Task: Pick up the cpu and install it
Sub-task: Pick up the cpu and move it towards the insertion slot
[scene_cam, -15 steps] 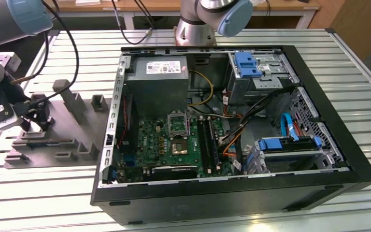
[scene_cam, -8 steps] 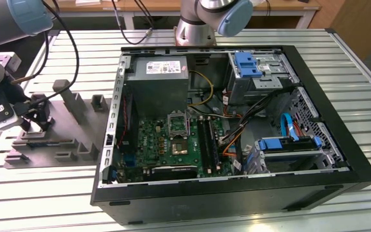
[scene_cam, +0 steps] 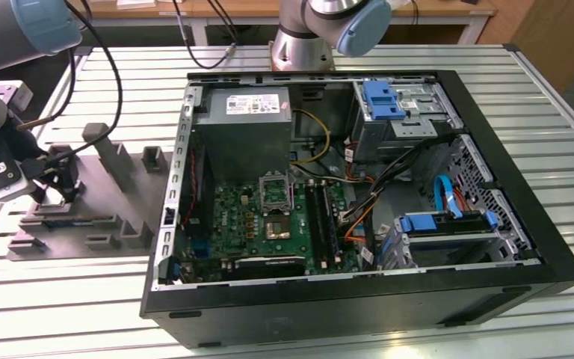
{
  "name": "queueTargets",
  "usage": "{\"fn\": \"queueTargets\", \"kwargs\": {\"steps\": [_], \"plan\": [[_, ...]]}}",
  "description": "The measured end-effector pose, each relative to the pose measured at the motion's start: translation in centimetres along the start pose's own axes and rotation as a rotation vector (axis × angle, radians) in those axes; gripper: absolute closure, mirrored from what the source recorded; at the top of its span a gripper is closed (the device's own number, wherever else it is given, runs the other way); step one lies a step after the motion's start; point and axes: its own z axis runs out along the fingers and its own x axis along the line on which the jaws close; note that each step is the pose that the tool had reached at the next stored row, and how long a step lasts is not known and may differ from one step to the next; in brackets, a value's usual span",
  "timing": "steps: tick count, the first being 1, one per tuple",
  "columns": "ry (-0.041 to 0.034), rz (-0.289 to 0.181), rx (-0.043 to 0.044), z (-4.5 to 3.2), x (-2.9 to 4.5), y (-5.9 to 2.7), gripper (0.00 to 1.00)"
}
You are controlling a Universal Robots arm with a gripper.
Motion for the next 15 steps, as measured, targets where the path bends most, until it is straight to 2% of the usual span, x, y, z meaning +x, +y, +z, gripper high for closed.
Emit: {"fn": "queueTargets", "kwargs": {"steps": [1,15], "plan": [[0.0000,0.000,0.0000,0.00,0.00,0.00,0.46],[0.0005,0.000,0.0003,-0.19,-0.01,0.00,0.46]]}}
